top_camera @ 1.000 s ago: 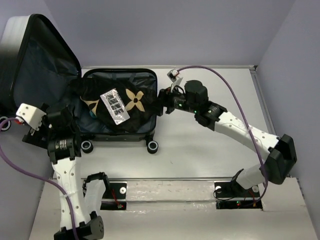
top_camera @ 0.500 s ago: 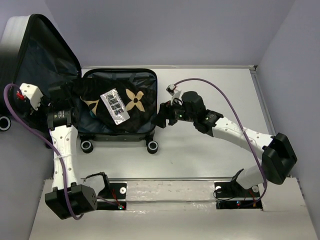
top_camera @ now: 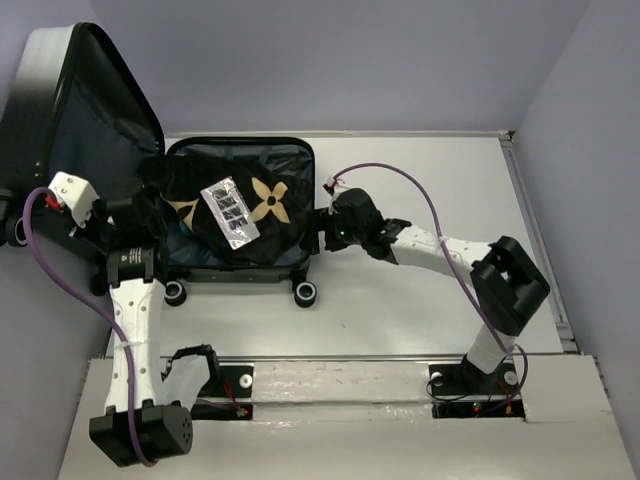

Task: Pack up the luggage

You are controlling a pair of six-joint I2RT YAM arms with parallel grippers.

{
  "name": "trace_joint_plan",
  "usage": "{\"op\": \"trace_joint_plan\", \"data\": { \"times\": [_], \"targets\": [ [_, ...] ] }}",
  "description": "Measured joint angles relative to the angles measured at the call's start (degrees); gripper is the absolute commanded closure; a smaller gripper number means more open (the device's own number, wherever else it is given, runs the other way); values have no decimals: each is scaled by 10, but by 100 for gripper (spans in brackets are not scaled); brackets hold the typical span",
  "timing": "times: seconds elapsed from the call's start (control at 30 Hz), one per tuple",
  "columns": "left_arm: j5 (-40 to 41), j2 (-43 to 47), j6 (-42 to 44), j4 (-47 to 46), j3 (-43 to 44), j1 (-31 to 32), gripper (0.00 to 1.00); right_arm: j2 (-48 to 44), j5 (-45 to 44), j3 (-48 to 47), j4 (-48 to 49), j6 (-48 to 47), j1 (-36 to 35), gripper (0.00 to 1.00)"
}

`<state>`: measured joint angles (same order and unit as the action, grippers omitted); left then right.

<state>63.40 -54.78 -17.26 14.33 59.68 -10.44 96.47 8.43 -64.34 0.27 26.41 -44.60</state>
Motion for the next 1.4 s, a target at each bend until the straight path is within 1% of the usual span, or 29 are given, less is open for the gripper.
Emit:
{"op": "trace_joint_plan", "data": {
  "times": [0.03, 0.07, 0.1, 0.13, 0.17, 0.2, 0.23, 0.27, 0.4, 0.47, 0.57, 0.63, 0.73, 0.83, 0.87, 0.9, 0.93, 0.97, 1.0, 1.03, 1.07, 1.1, 1.13, 1.2, 1.23, 1.3, 1.4],
  "targets": [
    [2, 12, 10, -8, -9, 12, 94, 15, -8, -9, -3, 4, 0, 16],
    [7, 24, 25, -22, -20, 26, 94, 31, -19, -22, -15, 9, 0, 21],
    [13, 37, 42, -38, -29, 47, 94, 45, -24, -36, -22, 11, 0, 32],
    [16, 42, 51, -43, -31, 58, 94, 63, -28, -56, -29, 17, 1, 48],
    [23, 47, 66, -54, -31, 76, 94, 76, -29, -67, -31, 19, 1, 72],
    [29, 50, 76, -61, -31, 92, 94, 86, -29, -77, -31, 23, 3, 82],
    [32, 51, 82, -64, -31, 98, 94, 97, -29, -87, -33, 28, 3, 91],
    [43, 53, 92, -67, -31, 125, 94, 104, -29, -92, -30, 38, 3, 93],
    [121, 58, 139, -70, -31, 271, 94, 101, -90, -98, -55, 91, 9, 93],
    [178, 55, 159, -63, -31, 374, 94, 99, -97, -96, -55, 94, 17, 93],
    [236, 47, 168, -46, -31, 485, 94, 84, -105, -75, -49, 94, 22, 93],
    [241, 34, 165, -32, -32, 554, 94, 72, -111, -62, -51, 94, 22, 93],
    [242, 5, 150, 5, -32, 638, 94, 60, -115, -48, -51, 94, 22, 93],
    [241, -37, 119, 50, -32, 690, 94, 45, -122, -31, -51, 94, 22, 93],
    [241, -48, 112, 61, -32, 708, 93, 38, -125, -22, -50, 94, 23, 93],
    [238, -57, 100, 75, -32, 725, 67, 28, -128, -10, -49, 92, 24, 93],
    [237, -60, 95, 80, -32, 734, 46, 23, -128, -3, -47, 92, 26, 93],
    [236, -62, 90, 88, -32, 749, 14, 12, -129, 7, -47, 91, 29, 93],
    [233, -62, 74, 95, -32, 765, 6, 1, -129, 18, -48, 89, 33, 93],
    [203, -58, 52, 92, -32, 788, 2, -13, -129, 36, -45, 89, 38, 93],
    [166, -55, 28, 71, -28, 814, 1, -26, -127, 50, -45, 88, 43, 93],
    [140, -54, 16, 60, -20, 838, 1, -36, -125, 61, -43, 87, 49, 93],
    [97, -54, -2, 36, -2, 877, 1, -49, -121, 77, -40, 86, 54, 93],
    [39, -45, -19, 9, 24, 906, 1, -69, -109, 101, -30, 83, 63, 93],
    [19, -39, -24, -1, 33, 909, 1, -75, -101, 111, -21, 80, 66, 93],
    [-45, -22, -28, -23, 66, 911, 1, -88, -93, 126, -21, 73, 72, 93],
    [-94, -15, -34, -32, 123, 910, 1, -124, -82, 155, -29, 54, 91, 93]
  ]
}}
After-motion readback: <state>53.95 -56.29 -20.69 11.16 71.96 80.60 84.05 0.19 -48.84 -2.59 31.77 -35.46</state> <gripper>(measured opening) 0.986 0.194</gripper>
